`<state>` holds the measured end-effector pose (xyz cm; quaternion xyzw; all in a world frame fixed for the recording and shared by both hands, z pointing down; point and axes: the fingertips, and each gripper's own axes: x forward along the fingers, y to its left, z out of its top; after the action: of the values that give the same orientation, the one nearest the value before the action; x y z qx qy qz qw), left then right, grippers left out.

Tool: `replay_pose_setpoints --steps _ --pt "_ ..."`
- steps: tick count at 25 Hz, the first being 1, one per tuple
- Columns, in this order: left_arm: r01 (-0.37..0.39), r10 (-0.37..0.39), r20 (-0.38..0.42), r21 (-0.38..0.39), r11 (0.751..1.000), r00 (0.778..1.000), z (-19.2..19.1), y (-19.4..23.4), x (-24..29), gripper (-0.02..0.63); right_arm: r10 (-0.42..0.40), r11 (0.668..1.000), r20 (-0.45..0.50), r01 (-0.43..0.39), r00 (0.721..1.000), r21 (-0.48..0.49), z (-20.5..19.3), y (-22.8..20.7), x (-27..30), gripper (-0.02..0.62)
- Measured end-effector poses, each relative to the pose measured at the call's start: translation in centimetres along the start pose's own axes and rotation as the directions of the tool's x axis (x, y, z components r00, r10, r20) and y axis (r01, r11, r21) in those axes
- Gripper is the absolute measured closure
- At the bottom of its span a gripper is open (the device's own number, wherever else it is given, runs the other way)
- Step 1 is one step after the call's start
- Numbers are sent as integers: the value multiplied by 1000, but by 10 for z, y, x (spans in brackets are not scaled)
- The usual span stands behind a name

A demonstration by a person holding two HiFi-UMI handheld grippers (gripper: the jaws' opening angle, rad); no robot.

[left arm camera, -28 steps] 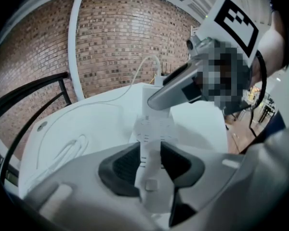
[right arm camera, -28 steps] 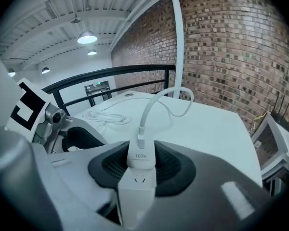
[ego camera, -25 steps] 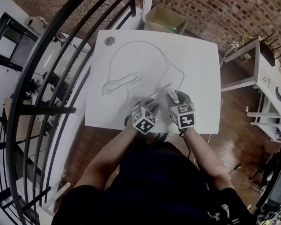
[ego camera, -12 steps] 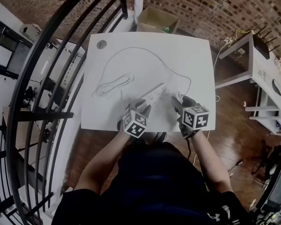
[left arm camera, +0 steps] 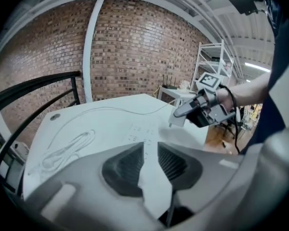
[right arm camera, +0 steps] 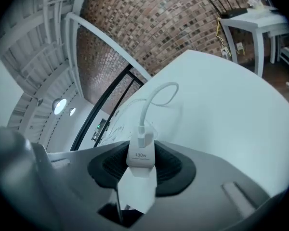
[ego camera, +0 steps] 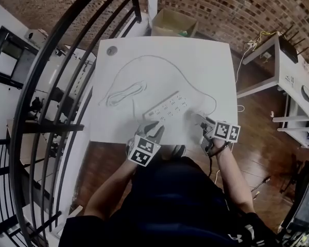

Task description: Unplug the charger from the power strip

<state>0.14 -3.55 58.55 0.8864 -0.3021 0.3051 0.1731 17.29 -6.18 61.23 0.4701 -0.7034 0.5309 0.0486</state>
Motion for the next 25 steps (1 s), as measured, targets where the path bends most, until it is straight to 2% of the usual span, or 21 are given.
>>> replay_pose_setpoints --steps 3,9,18,20,25 --pt "-2 2 -9 -19 1000 1000 -3 -4 -3 515 -22 998 -19 23 1000 50 -9 -17 2 451" --pt "-12 11 -42 -4 1000 999 -14 -9 -3 518 -30 998 -47 32 998 45 -18 -24 8 451" --pt "-8 8 -51 11 1000 999 -12 -22 -3 526 -138 987 -149 124 979 -100 -31 -39 9 448" --pt "-7 8 -47 8 1000 999 -11 -23 -3 528 -197 973 -155 174 968 -150 -32 -46 7 426" --pt "-10 11 -31 3 1000 999 -9 -23 -5 537 -356 907 -132 308 925 -287 -29 -63 -3 354"
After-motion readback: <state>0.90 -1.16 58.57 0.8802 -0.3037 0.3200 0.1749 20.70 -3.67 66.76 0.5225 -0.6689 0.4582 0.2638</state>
